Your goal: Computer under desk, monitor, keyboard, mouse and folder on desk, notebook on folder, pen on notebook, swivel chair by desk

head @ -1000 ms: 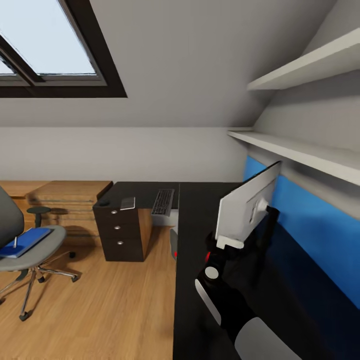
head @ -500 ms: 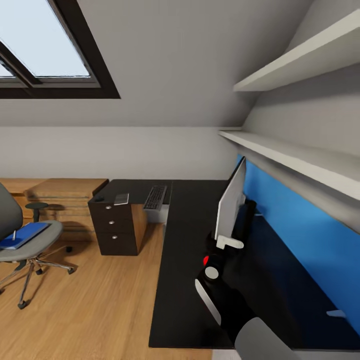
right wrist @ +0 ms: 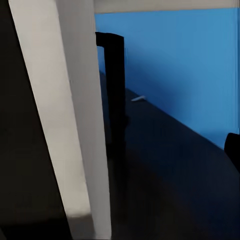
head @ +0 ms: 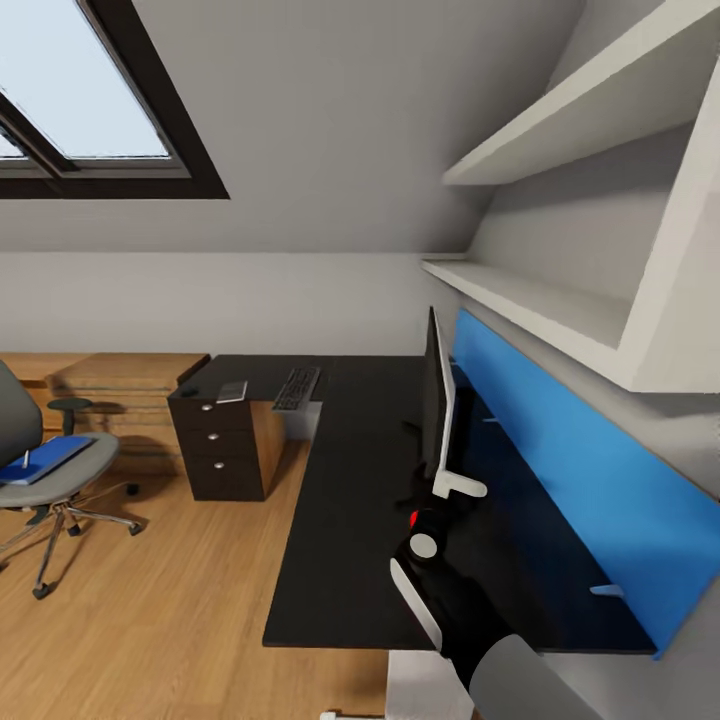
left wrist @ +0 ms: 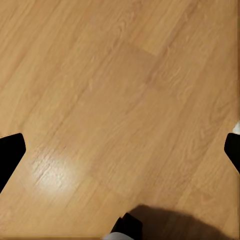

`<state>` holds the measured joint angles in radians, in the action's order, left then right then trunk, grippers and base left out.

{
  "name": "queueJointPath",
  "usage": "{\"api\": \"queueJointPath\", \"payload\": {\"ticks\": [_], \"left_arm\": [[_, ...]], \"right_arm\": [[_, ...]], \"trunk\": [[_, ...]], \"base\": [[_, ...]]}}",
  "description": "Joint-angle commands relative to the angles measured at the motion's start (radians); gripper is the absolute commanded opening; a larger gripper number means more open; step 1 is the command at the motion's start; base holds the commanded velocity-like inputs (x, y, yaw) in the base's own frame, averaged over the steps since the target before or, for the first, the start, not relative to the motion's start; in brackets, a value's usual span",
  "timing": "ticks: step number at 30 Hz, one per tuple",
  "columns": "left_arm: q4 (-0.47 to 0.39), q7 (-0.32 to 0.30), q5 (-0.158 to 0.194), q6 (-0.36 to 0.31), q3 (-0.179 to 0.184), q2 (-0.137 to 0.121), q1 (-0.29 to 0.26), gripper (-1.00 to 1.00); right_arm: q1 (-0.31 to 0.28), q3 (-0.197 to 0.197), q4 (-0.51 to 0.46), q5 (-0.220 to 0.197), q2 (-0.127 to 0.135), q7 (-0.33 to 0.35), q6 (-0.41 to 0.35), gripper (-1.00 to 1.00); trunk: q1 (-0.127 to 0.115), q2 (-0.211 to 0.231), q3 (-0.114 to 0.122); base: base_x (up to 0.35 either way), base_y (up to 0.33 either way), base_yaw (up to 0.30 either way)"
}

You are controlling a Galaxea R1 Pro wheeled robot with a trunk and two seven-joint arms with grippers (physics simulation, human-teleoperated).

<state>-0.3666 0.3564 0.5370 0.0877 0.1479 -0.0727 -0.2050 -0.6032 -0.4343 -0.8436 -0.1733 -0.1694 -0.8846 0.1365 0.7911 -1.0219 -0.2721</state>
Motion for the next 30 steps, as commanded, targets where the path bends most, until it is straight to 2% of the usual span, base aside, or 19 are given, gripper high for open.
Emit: {"api": "queueJointPath", "payload": {"ticks": [1,15,30], "left_arm": [[0.0,0.006,0.011,0.004,0.009,-0.001,-0.001,1.0],[-0.001,0.006,0.011,0.004,0.009,-0.001,-0.001,1.0],[0.0,0.006,0.012,0.004,0.01,0.0,-0.001,1.0]], "right_arm": [[-0.001,-0.004,0.0,-0.011,0.001,-0.004,0.009,1.0],[-0.001,-0.006,0.004,-0.009,0.001,-0.002,0.009,1.0],[-0.001,-0.006,0.005,-0.01,0.001,-0.002,0.01,1.0]], "trunk": [[0.0,-0.001,-0.001],[0.0,-0.001,-0.001],[0.0,-0.001,-0.001]], "base": [[-0.045,-0.064,0.0],[-0.006,-0.008,0.0],[-0.016,-0.071,0.0]]}}
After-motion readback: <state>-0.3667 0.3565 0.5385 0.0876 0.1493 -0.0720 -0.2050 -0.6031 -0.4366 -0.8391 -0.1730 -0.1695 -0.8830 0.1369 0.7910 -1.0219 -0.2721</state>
